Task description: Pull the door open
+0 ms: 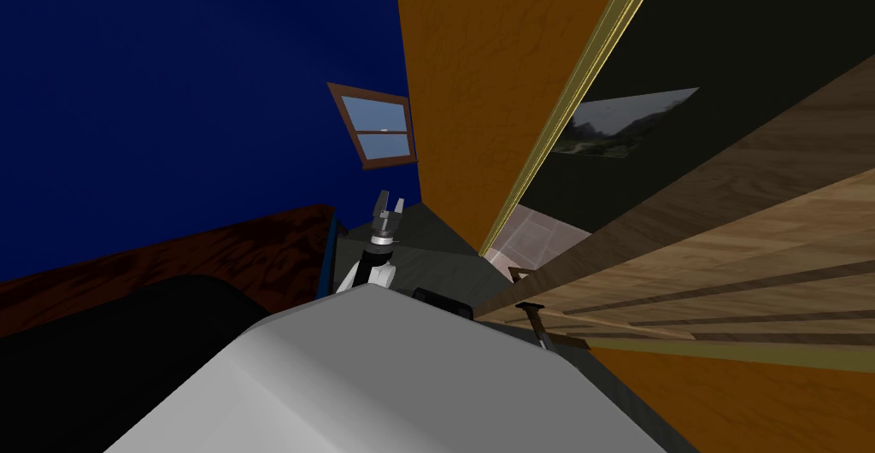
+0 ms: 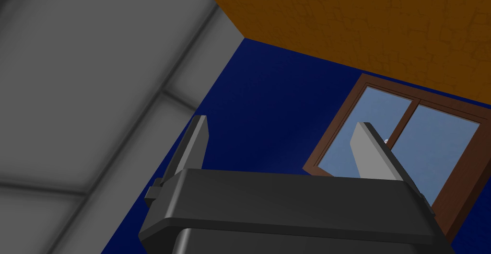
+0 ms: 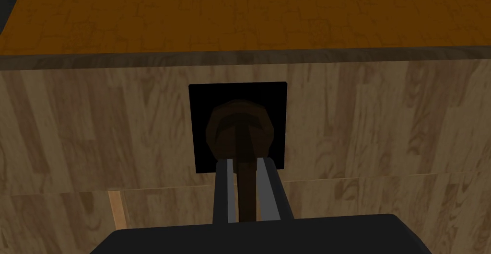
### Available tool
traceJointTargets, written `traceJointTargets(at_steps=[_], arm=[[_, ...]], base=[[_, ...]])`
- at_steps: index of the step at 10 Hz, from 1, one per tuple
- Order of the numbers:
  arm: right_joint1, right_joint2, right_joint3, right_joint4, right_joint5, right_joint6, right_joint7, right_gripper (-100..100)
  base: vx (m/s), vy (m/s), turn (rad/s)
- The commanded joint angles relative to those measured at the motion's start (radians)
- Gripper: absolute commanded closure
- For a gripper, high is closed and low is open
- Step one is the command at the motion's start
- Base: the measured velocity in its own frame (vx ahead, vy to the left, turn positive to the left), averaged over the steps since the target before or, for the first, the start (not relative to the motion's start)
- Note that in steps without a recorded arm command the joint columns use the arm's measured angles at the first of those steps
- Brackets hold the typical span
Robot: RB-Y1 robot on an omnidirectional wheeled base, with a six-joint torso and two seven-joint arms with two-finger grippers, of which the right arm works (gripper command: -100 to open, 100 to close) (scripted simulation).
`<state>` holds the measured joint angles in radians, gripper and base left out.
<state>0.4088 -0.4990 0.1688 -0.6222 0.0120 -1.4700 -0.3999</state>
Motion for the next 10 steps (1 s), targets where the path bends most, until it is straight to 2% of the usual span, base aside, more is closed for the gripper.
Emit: traceJointTargets(at_steps=[1,7,10], arm=[[0.007,0.006,0.008,0.006,0.005,-0.007,0.0,100],[0.009,0.005,0.009,0.006,0.007,-0.011,0.001,100],[0.011,0.005,0.011,0.006,0.009,-0.014,0.002,100]], base=[[-0.015,0.004,-0.023],[-0.013,-0.002,0.0],[-0.024,-0.017,0.054]])
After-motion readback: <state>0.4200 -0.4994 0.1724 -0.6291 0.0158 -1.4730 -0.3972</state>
